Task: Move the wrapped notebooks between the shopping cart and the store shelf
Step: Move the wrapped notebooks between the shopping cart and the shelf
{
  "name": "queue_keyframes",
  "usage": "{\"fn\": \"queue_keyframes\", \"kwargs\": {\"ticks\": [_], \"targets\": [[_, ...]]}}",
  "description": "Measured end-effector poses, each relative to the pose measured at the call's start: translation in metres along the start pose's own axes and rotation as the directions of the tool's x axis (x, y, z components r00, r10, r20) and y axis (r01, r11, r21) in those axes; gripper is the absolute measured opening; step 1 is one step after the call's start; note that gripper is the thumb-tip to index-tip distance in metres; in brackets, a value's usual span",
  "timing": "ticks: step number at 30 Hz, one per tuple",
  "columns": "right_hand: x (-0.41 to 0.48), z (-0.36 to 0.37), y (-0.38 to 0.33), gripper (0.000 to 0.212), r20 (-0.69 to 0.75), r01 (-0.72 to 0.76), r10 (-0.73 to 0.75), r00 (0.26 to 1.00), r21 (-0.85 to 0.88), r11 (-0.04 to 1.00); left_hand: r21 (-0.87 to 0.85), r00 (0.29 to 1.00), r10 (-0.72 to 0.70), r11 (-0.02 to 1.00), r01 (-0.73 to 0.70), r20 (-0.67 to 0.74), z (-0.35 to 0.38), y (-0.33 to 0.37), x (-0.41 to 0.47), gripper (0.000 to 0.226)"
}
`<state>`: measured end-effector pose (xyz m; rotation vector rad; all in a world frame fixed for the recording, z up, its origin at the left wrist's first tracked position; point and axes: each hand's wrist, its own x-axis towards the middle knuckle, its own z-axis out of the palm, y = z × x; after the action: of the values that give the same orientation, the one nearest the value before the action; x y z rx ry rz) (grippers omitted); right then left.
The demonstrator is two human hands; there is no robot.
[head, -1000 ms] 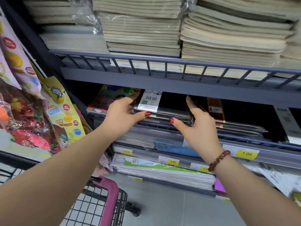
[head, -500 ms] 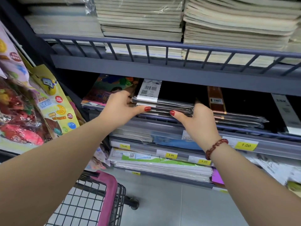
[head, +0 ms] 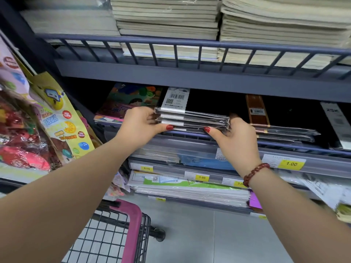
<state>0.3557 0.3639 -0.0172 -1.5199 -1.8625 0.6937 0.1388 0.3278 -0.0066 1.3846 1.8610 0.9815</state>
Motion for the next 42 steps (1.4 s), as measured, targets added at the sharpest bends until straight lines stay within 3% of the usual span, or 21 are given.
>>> {"fn": "queue_keyframes", "kwargs": {"ticks": [5,11,14,16,18,25,29,33,37,39,42], "targets": [[-0.002,0.004,0.000,0.047,-0.058,0.027,-0.031,0.998,-0.072,0.997,-0.080,0.999,-0.005,0.997,0.002,-0.035,0.001,-0.004,0.004,0.023],[-0.005,-0.001,0.000,0.039,0.016,0.029,-0.030,0.999,0.022,0.999,-0.133,1.000,-0.011,0.991,0.008,-0.026,-0.002,-0.007,0.002,0.032],[-0.009,-0.003,-0.001,0.042,0.009,0.089,-0.089,0.996,0.016,0.996,-0.278,0.999,0.005,0.960,-0.016,-0.038,-0.004,-0.012,-0.003,0.032],[-0.010,-0.002,-0.001,0.038,-0.012,0.094,-0.093,0.996,0.023,0.995,-0.333,0.995,0.059,0.939,-0.082,-0.078,-0.002,-0.012,-0.008,0.021],[-0.010,0.000,0.000,0.027,-0.026,0.076,-0.075,0.997,0.033,0.997,-0.335,0.986,0.110,0.931,-0.146,-0.124,0.001,-0.011,-0.013,0.006],[-0.008,0.004,0.001,0.041,-0.067,0.049,-0.043,0.997,0.078,0.996,-0.279,0.970,0.139,0.941,-0.192,-0.200,0.006,-0.011,-0.011,0.016],[-0.009,0.004,-0.001,0.040,-0.055,0.031,-0.028,0.998,0.062,0.998,-0.245,0.963,0.120,0.953,-0.180,-0.240,0.007,-0.011,-0.010,0.003],[-0.010,-0.002,-0.008,0.041,-0.028,0.009,-0.008,1.000,0.040,0.999,-0.257,0.962,0.034,0.961,-0.107,-0.273,0.009,-0.005,-0.023,0.034],[-0.025,-0.018,-0.014,0.021,0.018,-0.024,0.022,1.000,0.099,0.995,-0.099,0.980,0.067,0.991,-0.087,-0.188,0.001,-0.002,-0.045,0.046],[-0.038,-0.030,-0.012,0.027,0.036,-0.022,0.018,0.999,0.095,0.995,0.060,0.974,0.111,0.993,-0.101,-0.195,-0.004,0.003,-0.060,0.038],[-0.053,-0.056,-0.002,0.036,0.068,0.087,-0.079,0.995,-0.129,0.988,0.260,0.964,0.207,0.952,-0.159,-0.167,-0.001,0.016,-0.082,0.031]]}}
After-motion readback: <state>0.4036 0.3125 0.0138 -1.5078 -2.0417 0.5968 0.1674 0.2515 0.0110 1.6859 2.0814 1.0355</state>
